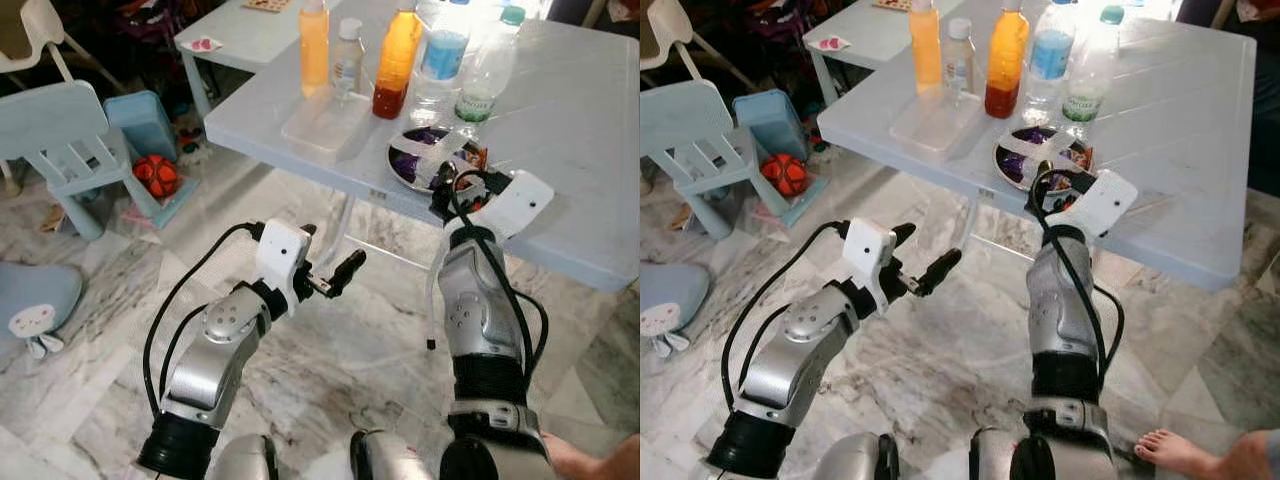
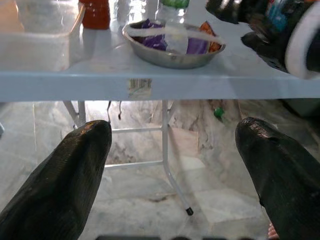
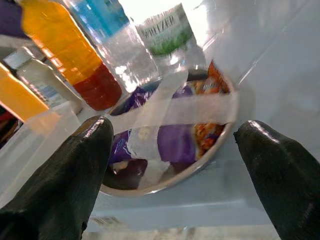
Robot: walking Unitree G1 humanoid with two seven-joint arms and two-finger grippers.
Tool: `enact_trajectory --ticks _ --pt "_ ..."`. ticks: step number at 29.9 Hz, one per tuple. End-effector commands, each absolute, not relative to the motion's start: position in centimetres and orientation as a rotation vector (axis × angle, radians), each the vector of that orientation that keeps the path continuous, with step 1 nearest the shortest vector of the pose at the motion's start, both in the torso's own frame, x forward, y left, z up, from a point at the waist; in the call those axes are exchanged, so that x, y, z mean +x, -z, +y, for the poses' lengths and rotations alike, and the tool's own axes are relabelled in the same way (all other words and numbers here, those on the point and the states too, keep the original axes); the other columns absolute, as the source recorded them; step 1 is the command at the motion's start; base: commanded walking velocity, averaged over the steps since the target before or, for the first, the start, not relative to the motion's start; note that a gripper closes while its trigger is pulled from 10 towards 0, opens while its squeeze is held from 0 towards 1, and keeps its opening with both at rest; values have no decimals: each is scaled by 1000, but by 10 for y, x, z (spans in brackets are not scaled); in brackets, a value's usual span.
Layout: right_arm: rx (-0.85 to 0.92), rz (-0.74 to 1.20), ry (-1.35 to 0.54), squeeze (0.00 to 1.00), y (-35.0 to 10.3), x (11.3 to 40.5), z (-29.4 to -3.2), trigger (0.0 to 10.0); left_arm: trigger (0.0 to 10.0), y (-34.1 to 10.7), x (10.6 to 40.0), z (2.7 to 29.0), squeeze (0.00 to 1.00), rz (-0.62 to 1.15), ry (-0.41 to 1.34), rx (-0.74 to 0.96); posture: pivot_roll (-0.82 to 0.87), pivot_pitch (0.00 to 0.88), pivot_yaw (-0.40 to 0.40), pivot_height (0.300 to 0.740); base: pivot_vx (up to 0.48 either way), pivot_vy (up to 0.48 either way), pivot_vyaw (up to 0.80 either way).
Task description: Restocking fridge
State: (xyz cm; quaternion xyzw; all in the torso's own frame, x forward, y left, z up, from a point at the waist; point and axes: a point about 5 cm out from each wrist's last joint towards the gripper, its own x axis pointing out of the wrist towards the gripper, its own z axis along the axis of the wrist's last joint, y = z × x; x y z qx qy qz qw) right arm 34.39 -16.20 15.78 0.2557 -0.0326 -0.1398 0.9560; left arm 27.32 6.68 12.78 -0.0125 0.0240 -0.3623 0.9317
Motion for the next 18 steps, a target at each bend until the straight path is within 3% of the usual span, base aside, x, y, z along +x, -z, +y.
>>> enact_trajectory --ticks 1,10,18 --pt "563 -55 307 0 -157 348 -160 10000 10000 -128 269 70 0 57 754 -13 117 139 78 740 0 0 0" --pt "607 -19 323 0 -154 345 -143 10000 10000 -132 269 75 0 61 765 4 135 154 92 740 0 0 0" --pt "683 -12 341 0 -150 349 -147 10000 10000 -131 265 72 0 74 780 9 143 166 99 740 0 0 0"
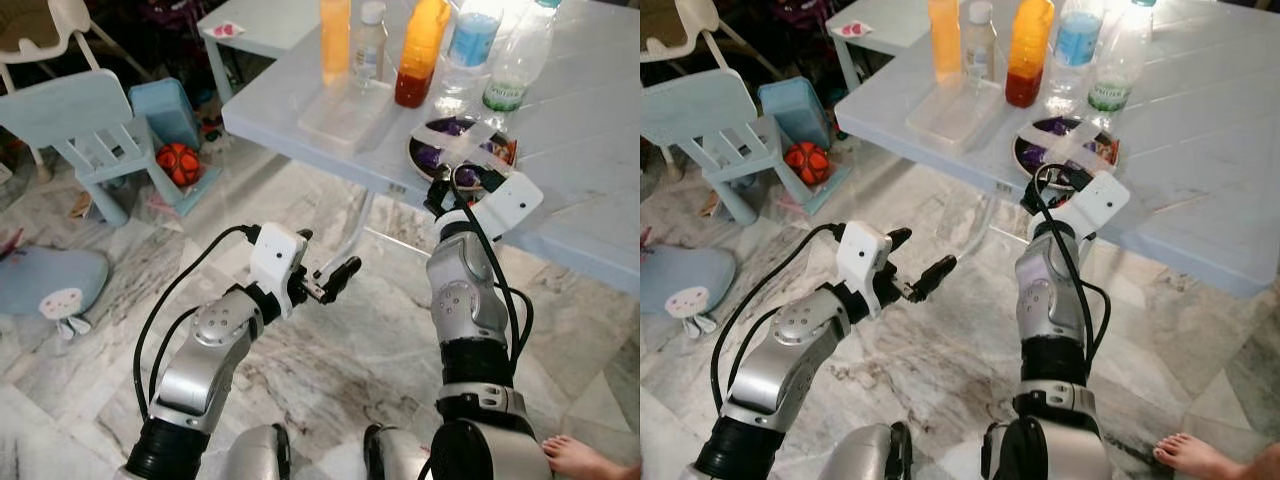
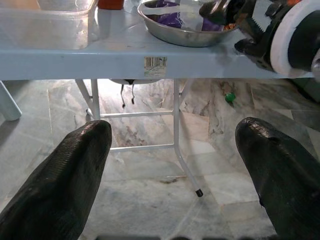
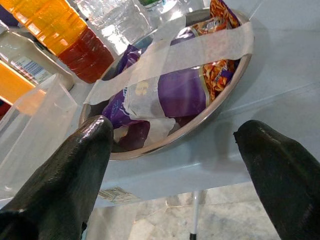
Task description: Restocking fridge
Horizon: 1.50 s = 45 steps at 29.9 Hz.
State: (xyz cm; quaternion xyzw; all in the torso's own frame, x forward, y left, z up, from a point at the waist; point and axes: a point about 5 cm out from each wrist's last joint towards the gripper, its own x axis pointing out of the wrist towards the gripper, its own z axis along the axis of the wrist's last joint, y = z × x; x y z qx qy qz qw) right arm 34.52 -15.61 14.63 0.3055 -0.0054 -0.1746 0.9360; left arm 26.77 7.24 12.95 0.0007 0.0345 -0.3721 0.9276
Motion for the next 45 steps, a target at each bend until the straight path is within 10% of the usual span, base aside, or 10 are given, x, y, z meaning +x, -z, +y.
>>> enact_trajectory --ticks 1,10,11,14,15,35,36,42,43,45 --pt "694 -13 341 0 -150 350 -147 10000 10000 -131 264 72 0 75 782 11 146 168 100 740 0 0 0" --pt "785 21 346 0 -158 364 -139 10000 10000 -132 261 74 0 80 797 27 163 180 104 740 0 0 0" --pt "797 18 346 0 -160 365 -138 6196 10000 -132 260 74 0 81 799 30 163 181 104 740 0 0 0" --pt "819 20 360 0 -163 369 -140 196 10000 -131 259 74 0 86 805 37 164 182 105 740 0 0 0" --pt "834 28 371 0 -164 370 -142 0 10000 -131 258 74 0 87 809 41 165 184 107 740 0 0 0" --pt "790 98 462 0 -173 380 -165 0 10000 -130 254 71 0 91 832 49 152 189 109 740 0 0 0" --pt "776 116 468 0 -175 382 -168 3804 10000 -130 254 71 0 93 831 48 151 189 106 740 0 0 0" --pt "752 166 484 0 -177 386 -177 7569 10000 -129 253 69 0 92 832 48 146 189 100 740 0 0 0" --pt "765 173 486 0 -177 386 -180 10000 10000 -130 253 69 0 91 831 47 145 189 99 740 0 0 0" --pt "766 175 492 0 -177 387 -183 10000 10000 -130 254 69 0 90 830 46 143 190 98 740 0 0 0"
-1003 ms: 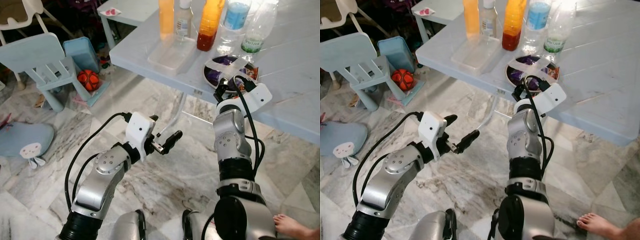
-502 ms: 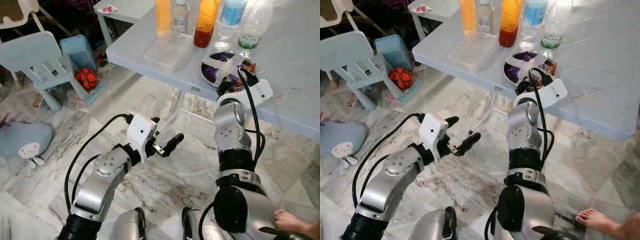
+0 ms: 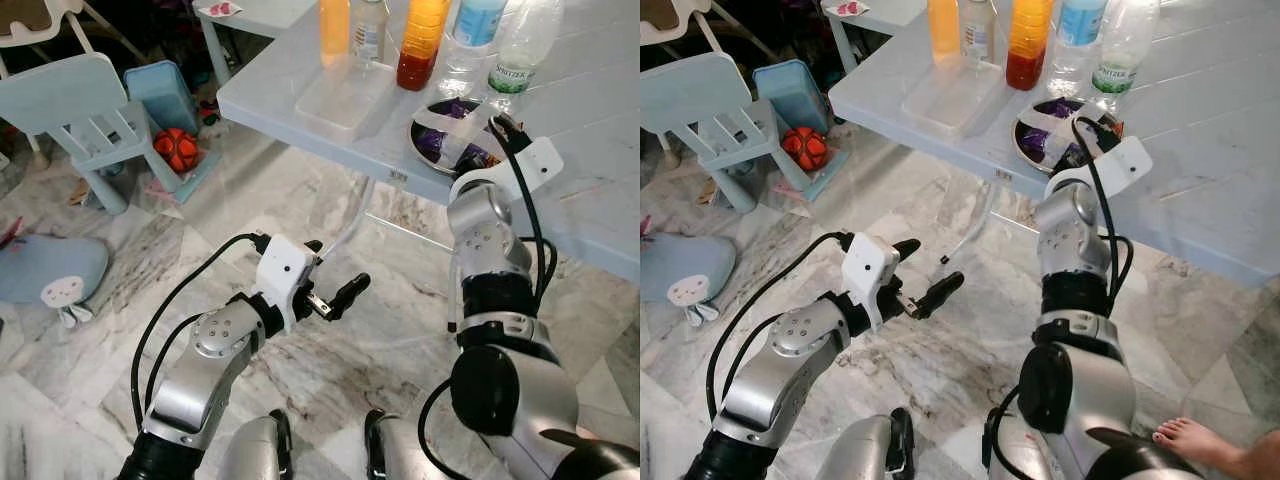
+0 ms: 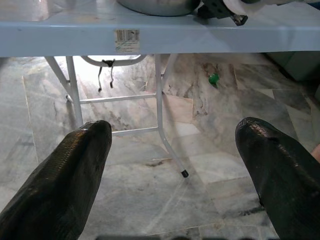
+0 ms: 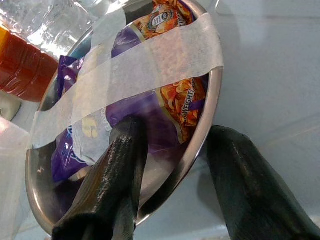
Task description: Restocking fridge
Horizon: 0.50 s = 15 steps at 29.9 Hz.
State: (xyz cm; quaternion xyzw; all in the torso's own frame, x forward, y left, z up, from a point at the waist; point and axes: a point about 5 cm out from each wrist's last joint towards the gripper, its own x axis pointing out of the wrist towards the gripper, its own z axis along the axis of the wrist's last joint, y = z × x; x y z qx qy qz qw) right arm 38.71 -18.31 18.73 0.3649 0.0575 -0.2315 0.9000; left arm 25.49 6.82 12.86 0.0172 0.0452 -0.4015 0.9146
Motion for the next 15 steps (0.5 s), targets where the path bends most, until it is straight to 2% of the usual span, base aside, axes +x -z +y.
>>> enact_trajectory --ticks 1,3,4,5,7,8,10,12,14,15 --pt "761 185 499 0 -176 386 -186 9451 10000 -130 254 69 0 90 829 47 142 190 97 740 0 0 0" --pt "759 195 508 0 -174 386 -189 9216 10000 -130 254 69 0 90 829 47 139 190 96 740 0 0 0" --pt "762 205 516 0 -173 385 -191 5255 10000 -129 254 68 0 89 829 47 139 190 96 740 0 0 0" --pt "762 205 516 0 -173 385 -191 5255 10000 -129 254 68 0 89 829 47 139 190 96 740 0 0 0" --pt "753 216 523 0 -170 383 -191 3255 10000 -129 254 68 0 88 828 48 136 188 95 740 0 0 0" --pt "750 218 524 0 -170 383 -191 3255 10000 -129 254 68 0 87 828 48 136 188 95 740 0 0 0" --pt "744 213 523 0 -170 381 -189 5255 10000 -129 255 68 0 86 826 47 133 186 91 740 0 0 0" --pt "738 189 510 0 -174 380 -186 3686 10000 -129 255 68 0 83 824 47 133 184 91 740 0 0 0" --pt "726 176 496 0 -178 380 -183 4039 10000 -130 256 68 0 81 822 48 130 182 89 740 0 0 0" --pt "723 168 486 0 -180 380 -181 3137 10000 -130 256 68 0 80 821 49 129 181 89 740 0 0 0"
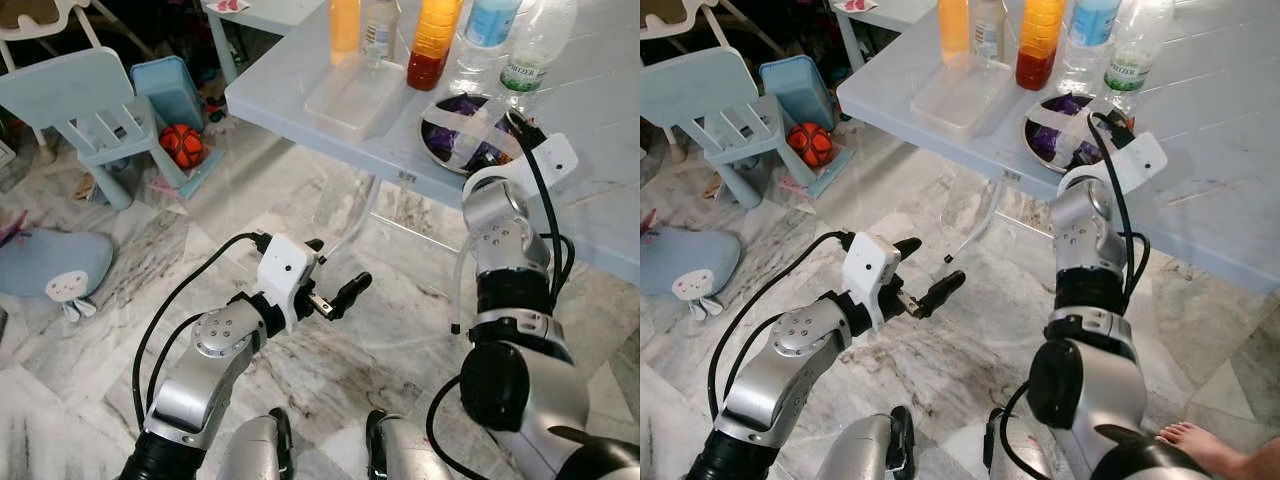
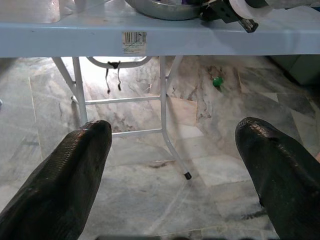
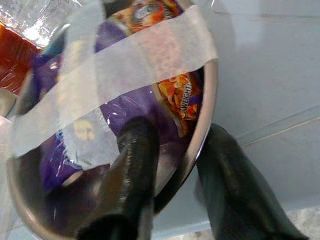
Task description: Restocking fridge
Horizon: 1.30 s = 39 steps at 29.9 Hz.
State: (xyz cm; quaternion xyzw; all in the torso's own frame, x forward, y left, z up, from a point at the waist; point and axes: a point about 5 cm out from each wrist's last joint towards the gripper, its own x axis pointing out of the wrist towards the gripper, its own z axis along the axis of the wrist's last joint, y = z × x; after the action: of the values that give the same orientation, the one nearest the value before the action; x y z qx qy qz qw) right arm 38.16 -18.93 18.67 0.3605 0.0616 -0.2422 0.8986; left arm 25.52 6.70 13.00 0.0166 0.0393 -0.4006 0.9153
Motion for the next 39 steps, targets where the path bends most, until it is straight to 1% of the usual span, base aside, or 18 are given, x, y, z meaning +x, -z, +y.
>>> enact_trajectory --ticks 1,2,3,4,5,6,22,26,30,31,32,36,39 --pt "723 168 486 0 -180 380 -181 3137 10000 -130 256 68 0 80 821 49 129 181 89 740 0 0 0" --pt "718 163 479 0 -181 380 -180 2157 10000 -130 257 67 0 78 819 49 128 179 87 740 0 0 0" --pt "724 167 481 0 -180 380 -180 1765 10000 -130 258 67 0 76 818 49 128 179 87 740 0 0 0" --pt "732 174 486 0 -178 379 -180 392 10000 -130 258 67 0 74 816 50 128 177 86 740 0 0 0" --pt "732 174 486 0 -178 379 -180 392 10000 -130 258 67 0 74 816 50 128 177 86 740 0 0 0" --pt "730 175 495 0 -178 379 -181 0 10000 -130 258 67 0 73 815 50 128 176 85 740 0 0 0" --pt "843 202 637 0 -169 371 -201 0 10000 -132 260 65 0 55 810 47 121 170 81 740 0 0 0" --pt "825 185 644 0 -168 366 -206 0 10000 -132 261 65 0 53 806 45 110 163 79 740 0 0 0" --pt "743 170 635 0 -160 351 -212 0 10000 -128 262 67 0 72 757 47 101 160 78 740 0 0 0" --pt "686 165 644 0 -156 341 -218 0 10000 -127 262 69 0 74 733 46 101 160 78 740 0 0 0" --pt "665 165 649 0 -152 334 -221 0 10000 -126 263 70 0 79 724 42 75 152 74 740 0 0 0" --pt "613 163 647 0 -142 315 -227 0 10000 -122 262 73 0 87 702 37 57 148 74 740 0 0 0" --pt "625 173 616 0 -129 293 -229 0 10000 -119 262 76 0 103 682 13 36 141 79 740 0 0 0"
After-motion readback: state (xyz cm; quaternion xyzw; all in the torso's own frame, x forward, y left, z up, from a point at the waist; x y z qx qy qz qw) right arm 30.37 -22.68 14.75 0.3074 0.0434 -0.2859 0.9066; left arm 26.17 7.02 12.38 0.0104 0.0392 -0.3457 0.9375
